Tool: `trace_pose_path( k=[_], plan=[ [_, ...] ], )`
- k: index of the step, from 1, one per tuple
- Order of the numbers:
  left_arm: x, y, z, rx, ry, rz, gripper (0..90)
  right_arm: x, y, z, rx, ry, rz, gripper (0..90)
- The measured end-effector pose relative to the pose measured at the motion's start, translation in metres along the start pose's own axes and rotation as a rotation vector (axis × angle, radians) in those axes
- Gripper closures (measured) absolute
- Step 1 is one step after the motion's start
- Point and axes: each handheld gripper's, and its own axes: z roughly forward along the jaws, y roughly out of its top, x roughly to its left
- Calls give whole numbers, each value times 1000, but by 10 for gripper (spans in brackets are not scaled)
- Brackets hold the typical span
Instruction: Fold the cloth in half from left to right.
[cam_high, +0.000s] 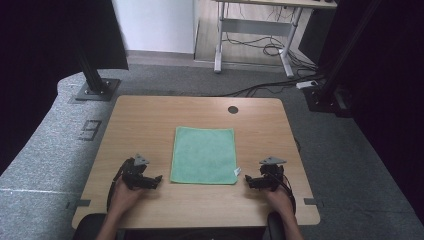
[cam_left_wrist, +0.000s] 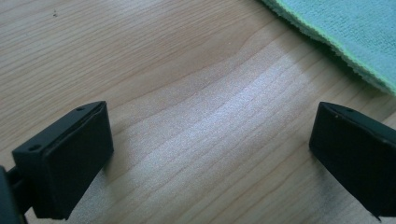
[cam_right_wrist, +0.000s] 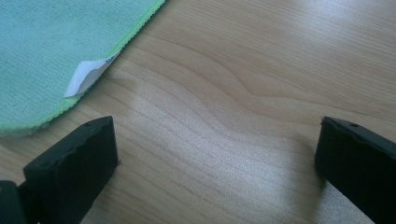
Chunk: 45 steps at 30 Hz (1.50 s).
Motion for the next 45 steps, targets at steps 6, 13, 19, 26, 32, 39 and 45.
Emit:
trace_pose_path(
  k=[6, 13, 19, 26, 32, 39, 45],
  plan=[
    [-3, 4, 1, 15, -4, 15, 0, 1, 1, -1, 12, 15, 2, 0],
    [-5, 14, 0, -1, -17, 33, 0, 9, 7, -3, -7, 49, 8, 0],
    [-7, 29, 3, -29, -23, 44, 0, 21, 16, -4, -15, 72, -17, 0],
    [-12, 47, 11, -45, -35, 69, 0, 28, 25, -6, -37, 84, -16, 0],
    [-15, 55, 26, -34, -45, 76, 0, 35, 28, 0, -23, 87, -37, 0],
    [-20, 49, 37, 11, -7, 95, 0, 42, 24, 12, 35, 65, -73, 2],
    [-25, 44, 34, 7, 2, 85, 2, 41, 22, 12, 47, 33, -93, 5]
  ],
)
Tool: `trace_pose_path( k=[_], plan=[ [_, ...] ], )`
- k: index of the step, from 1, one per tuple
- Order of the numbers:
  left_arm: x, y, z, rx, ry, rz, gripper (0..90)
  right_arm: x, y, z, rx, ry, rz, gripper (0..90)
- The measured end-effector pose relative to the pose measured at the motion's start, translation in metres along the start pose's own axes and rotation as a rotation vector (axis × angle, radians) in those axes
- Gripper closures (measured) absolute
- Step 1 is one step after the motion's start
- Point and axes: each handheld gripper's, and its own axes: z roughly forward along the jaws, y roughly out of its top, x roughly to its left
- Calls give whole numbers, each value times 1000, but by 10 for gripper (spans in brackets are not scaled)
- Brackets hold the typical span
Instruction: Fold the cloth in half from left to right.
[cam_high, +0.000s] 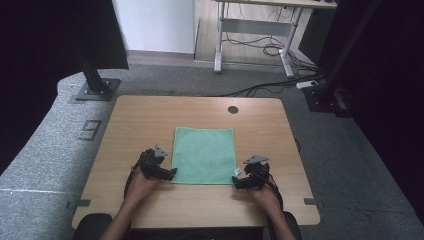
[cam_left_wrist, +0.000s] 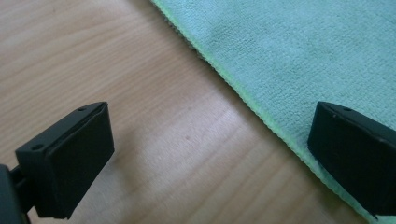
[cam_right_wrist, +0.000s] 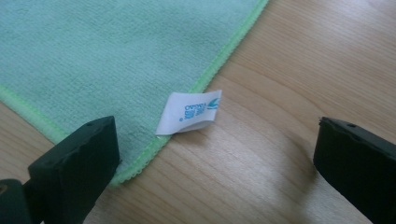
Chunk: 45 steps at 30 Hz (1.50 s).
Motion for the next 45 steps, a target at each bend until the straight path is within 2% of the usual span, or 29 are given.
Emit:
trace_pose_path(
  k=[3, 10, 14, 19, 25, 29, 41, 45],
  plan=[
    [-6, -3, -3, 2, -9, 0, 2, -4, -2, -1, -1, -9, 7, 5],
    [-26, -5, -8, 7, 1, 33, 1, -12, -5, -4, -1, -39, 19, 5],
    [-36, -6, -8, 6, -20, 47, 0, -19, -7, -6, -1, -55, 39, 6],
    [-48, -7, -8, 1, -50, 45, 0, -29, -11, -8, 0, -63, 65, 6],
    [-58, -6, -6, 7, -105, 52, 0, -40, -16, -10, -1, -71, 105, 6],
    [-51, -4, -5, 16, -121, 38, 0, -42, -17, -10, -7, -49, 120, 11],
    [-12, 11, 7, -10, -82, -31, 0, -42, -23, -10, -45, -51, 120, 0],
    [-4, 17, 11, -16, -70, -35, 0, -42, -24, -10, -52, -52, 120, 0]
  ],
)
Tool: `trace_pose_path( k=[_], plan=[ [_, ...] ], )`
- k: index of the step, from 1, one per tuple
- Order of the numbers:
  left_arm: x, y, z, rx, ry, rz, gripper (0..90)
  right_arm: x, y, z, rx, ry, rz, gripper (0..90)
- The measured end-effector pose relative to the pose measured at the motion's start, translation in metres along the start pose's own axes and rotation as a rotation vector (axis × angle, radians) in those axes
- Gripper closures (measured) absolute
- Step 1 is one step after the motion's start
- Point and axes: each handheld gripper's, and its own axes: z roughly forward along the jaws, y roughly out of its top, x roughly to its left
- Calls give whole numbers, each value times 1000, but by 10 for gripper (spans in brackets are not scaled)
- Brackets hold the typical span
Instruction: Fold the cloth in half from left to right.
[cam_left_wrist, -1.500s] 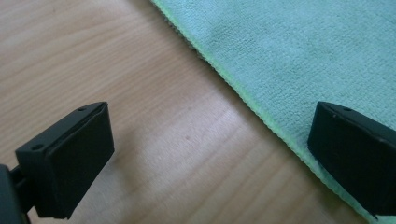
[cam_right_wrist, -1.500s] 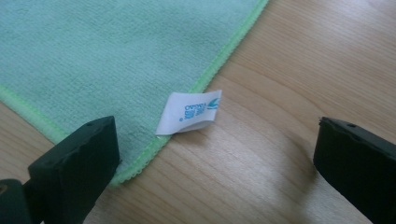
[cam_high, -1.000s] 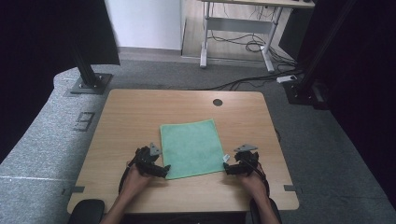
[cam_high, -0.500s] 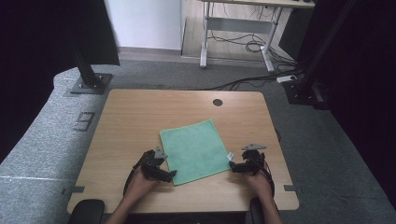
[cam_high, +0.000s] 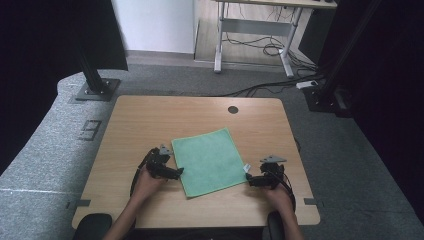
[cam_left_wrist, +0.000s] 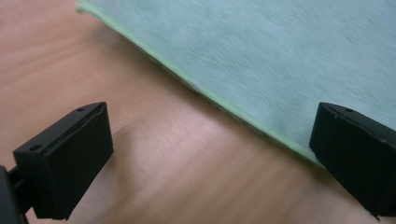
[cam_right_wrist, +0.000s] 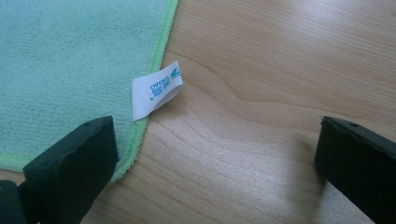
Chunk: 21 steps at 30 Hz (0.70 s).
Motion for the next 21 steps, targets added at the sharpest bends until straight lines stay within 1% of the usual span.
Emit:
trace_pose_path(
  k=[2, 3, 9, 12, 14, 15, 21],
  plan=[
    [9, 6, 2, -9, 5, -12, 0, 0, 0, 0, -4, 1, 1, 0],
    [9, 6, 2, -9, 5, -12, 0, 0, 0, 0, -4, 1, 1, 0],
    [26, 21, 6, -24, 31, -31, 0, 0, -1, 0, -7, 2, 0, 0],
    [33, 27, 8, -38, 36, -47, 0, 0, -1, 0, -9, 1, 0, 0],
    [40, 33, 11, -39, 49, -59, 0, 0, -1, 0, -10, 1, 1, 0],
    [40, 33, 11, -39, 49, -59, 0, 0, -1, 0, -10, 1, 1, 0],
    [53, 43, 21, -33, 76, -82, 0, 0, -1, 0, -11, 0, 1, 0]
  ],
)
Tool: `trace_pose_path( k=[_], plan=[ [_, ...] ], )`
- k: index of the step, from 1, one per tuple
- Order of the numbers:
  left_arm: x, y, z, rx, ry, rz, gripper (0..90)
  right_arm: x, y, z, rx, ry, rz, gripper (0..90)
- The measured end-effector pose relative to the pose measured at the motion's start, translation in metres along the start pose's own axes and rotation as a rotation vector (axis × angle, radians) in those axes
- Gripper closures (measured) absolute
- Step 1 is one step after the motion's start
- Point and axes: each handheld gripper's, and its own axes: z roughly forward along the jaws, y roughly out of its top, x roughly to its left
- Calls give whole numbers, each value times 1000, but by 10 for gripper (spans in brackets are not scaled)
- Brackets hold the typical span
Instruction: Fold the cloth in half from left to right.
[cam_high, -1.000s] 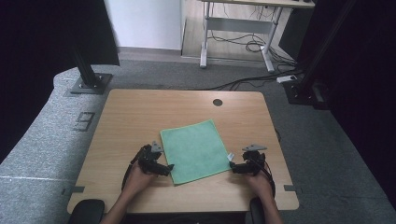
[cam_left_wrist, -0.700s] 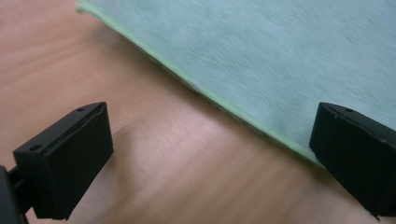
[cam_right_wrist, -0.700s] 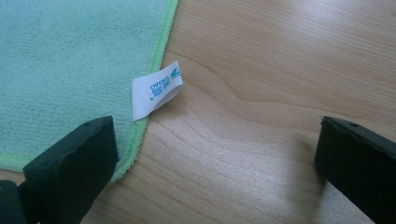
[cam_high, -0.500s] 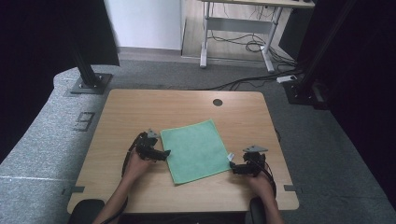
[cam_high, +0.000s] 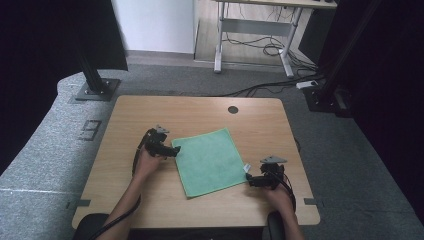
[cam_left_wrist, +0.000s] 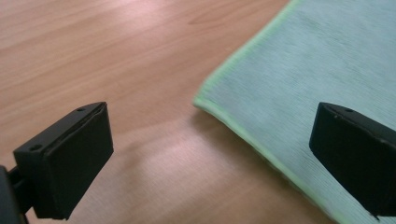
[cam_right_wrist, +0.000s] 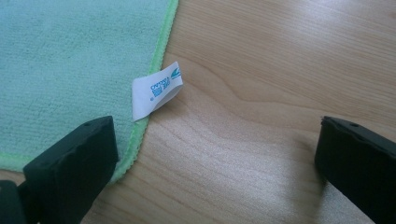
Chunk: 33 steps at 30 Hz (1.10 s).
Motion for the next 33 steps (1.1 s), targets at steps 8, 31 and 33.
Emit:
trace_pose_path(
  k=[8, 31, 33],
  plan=[
    [10, 7, 11, 8, 32, -21, 0, 0, 0, 0, 0, 0, 0, 0],
    [23, 2, 26, 30, 61, -56, 0, 0, 1, 0, 10, -1, 1, 0],
    [23, 2, 26, 30, 61, -56, 0, 0, 2, 0, 17, 0, 2, 0]
  ],
)
